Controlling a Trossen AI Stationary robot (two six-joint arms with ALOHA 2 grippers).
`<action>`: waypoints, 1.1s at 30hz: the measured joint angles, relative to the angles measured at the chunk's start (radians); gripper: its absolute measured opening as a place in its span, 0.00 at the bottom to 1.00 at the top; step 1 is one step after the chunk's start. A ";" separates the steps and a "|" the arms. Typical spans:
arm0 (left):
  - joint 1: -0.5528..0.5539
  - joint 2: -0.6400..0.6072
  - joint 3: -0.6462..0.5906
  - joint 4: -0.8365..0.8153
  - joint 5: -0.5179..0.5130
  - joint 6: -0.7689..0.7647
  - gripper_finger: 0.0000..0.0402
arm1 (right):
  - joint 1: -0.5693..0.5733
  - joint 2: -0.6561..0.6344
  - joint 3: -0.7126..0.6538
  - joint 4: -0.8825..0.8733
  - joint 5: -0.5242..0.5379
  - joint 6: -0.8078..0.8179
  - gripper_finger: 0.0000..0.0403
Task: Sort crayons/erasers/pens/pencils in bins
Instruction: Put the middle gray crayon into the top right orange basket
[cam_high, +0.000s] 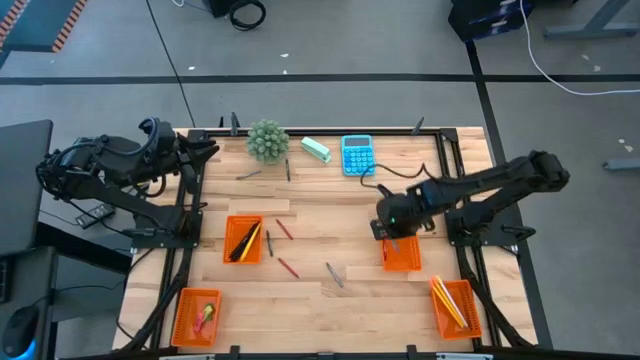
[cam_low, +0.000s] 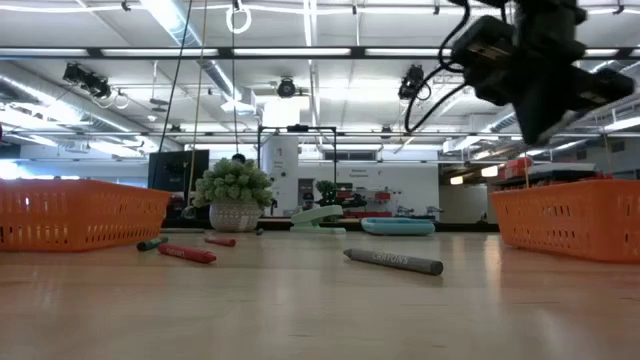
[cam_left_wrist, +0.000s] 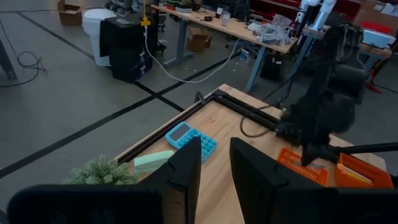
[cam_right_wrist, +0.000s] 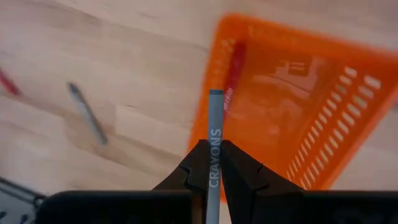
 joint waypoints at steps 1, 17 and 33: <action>0.000 0.000 0.000 0.001 0.000 0.000 0.24 | 0.024 0.000 -0.011 0.002 0.012 0.028 0.10; 0.000 0.000 0.000 0.047 -0.001 0.001 0.23 | 0.113 0.001 -0.183 0.090 0.117 0.154 0.10; 0.000 0.000 0.000 0.039 -0.008 0.054 0.22 | 0.112 0.072 -0.254 0.239 0.092 0.054 0.11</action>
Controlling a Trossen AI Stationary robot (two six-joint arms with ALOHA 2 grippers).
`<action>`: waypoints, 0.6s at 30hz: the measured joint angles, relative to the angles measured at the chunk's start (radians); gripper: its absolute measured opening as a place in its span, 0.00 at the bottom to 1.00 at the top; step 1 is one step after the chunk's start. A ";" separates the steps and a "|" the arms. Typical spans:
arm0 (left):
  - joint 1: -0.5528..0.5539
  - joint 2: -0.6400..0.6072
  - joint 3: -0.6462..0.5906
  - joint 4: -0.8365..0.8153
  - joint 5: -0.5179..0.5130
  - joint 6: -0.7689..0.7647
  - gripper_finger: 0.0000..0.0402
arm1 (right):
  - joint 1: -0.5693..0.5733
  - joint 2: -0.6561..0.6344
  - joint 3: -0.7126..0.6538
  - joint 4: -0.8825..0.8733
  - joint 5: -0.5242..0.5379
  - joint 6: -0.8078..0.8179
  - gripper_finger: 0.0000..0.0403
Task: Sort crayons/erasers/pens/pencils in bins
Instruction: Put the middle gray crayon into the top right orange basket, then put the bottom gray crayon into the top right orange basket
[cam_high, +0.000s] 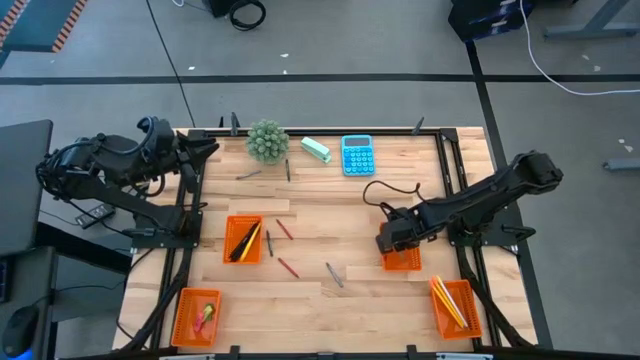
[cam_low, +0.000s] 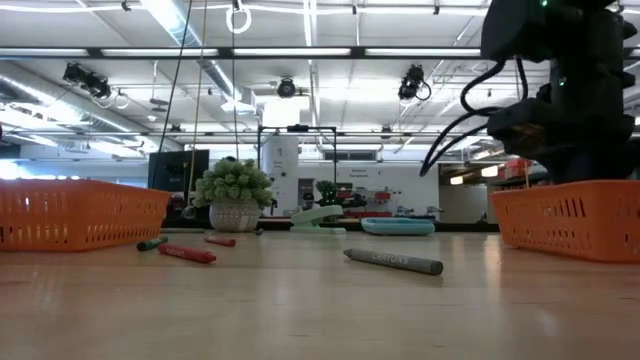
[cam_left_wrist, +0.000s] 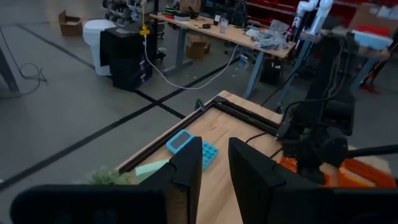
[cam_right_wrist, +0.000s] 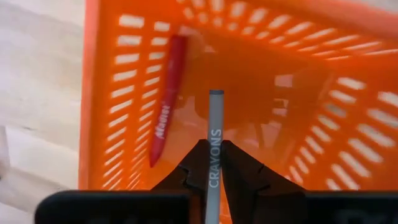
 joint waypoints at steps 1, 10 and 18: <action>0.000 0.000 0.000 -0.001 0.000 0.015 0.22 | 0.000 0.013 0.000 0.016 -0.008 -0.006 0.12; 0.000 0.000 0.000 -0.002 -0.020 0.025 0.19 | 0.000 0.073 0.000 0.107 -0.044 -0.009 0.17; 0.000 0.000 0.000 0.002 -0.021 0.024 0.19 | 0.000 0.041 0.012 0.104 -0.059 -0.007 0.17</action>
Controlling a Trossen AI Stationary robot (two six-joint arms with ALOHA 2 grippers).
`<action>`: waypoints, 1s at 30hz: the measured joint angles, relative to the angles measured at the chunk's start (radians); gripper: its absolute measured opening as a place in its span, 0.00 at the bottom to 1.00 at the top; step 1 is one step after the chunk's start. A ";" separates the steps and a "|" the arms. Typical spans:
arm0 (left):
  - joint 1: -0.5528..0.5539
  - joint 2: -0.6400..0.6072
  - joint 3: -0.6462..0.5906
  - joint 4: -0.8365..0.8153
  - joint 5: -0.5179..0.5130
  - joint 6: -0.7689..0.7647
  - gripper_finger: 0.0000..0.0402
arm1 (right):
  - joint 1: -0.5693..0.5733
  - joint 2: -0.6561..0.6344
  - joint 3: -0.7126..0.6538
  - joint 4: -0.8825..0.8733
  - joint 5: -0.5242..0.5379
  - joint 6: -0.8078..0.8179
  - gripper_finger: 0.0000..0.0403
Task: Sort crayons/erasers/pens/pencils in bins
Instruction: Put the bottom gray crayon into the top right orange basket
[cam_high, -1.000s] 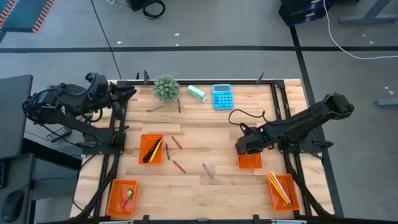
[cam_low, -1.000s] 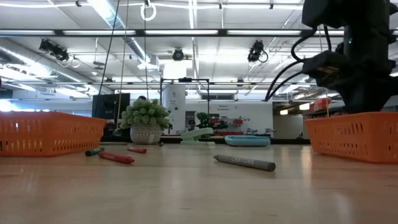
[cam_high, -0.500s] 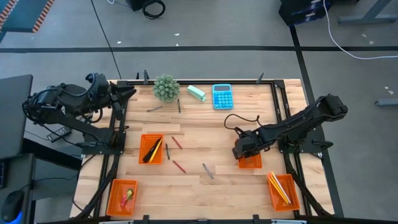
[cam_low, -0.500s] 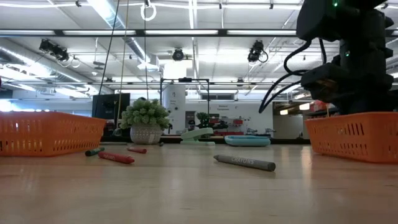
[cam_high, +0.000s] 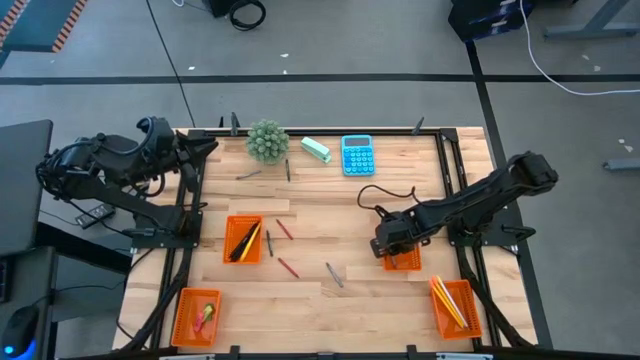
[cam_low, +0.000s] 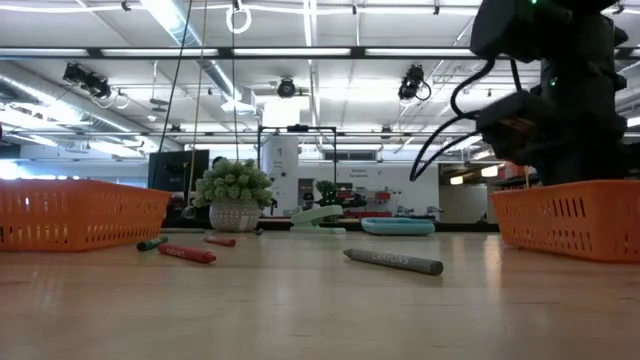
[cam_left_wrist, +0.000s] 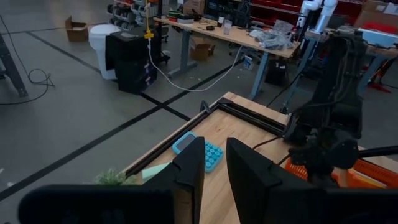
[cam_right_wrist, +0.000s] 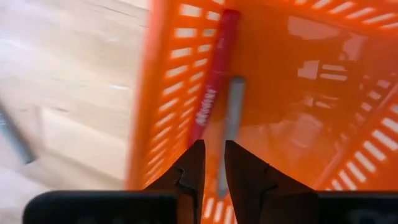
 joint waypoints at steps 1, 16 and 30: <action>0.000 0.000 0.000 0.001 -0.001 0.000 0.18 | 0.000 -0.008 0.005 -0.001 0.000 0.010 0.17; 0.000 0.000 0.000 0.000 -0.005 0.034 0.15 | -0.002 -0.035 0.170 -0.129 0.037 0.009 0.32; 0.000 0.000 0.000 -0.007 0.006 0.027 0.14 | -0.002 -0.035 0.446 -0.256 0.109 -0.108 0.36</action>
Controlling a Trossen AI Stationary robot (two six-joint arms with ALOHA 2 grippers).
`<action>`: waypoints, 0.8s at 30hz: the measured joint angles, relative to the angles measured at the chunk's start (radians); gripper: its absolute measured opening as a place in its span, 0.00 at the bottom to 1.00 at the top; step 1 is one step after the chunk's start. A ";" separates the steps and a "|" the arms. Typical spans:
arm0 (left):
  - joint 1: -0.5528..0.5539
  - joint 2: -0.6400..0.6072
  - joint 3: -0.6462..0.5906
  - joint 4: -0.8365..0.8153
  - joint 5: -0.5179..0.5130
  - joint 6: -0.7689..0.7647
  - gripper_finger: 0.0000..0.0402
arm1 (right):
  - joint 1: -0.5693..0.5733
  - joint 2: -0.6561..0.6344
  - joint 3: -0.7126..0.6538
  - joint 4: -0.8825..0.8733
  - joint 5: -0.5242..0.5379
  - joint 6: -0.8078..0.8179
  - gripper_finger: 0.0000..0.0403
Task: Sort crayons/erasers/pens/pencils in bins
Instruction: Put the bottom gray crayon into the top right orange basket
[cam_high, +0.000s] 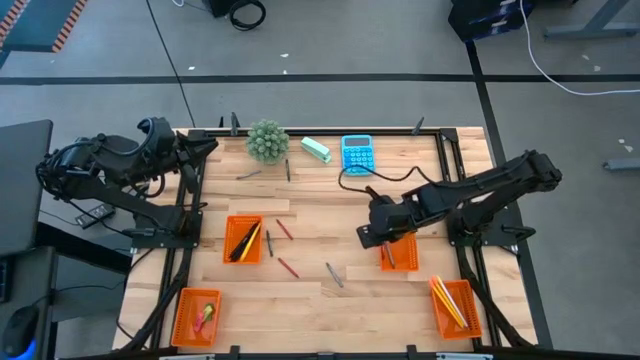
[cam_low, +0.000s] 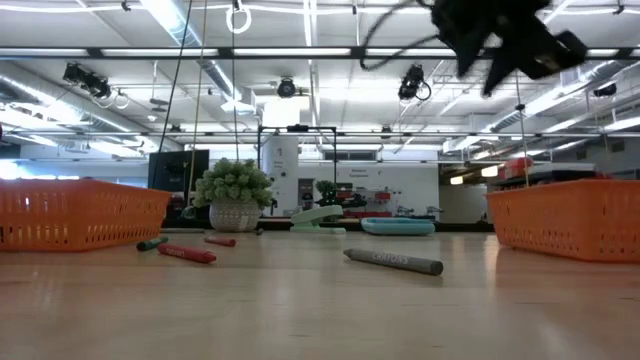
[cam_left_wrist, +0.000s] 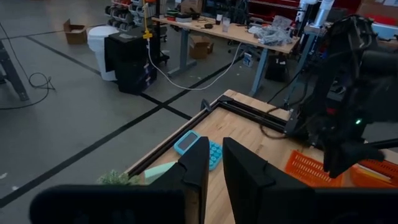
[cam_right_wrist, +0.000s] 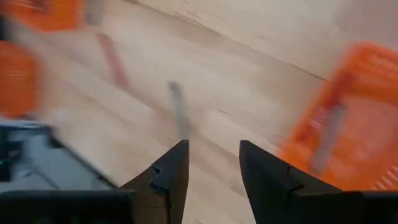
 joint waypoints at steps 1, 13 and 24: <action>0.000 0.000 0.000 -0.001 0.000 0.000 0.14 | 0.000 0.000 0.015 0.031 0.015 -0.020 0.36; 0.000 0.000 0.000 -0.002 0.105 0.026 0.13 | -0.049 0.021 0.075 0.287 0.161 -0.178 0.36; -0.001 -0.002 0.000 -0.002 0.106 0.025 0.15 | -0.031 0.312 0.290 0.269 -0.106 -0.258 0.30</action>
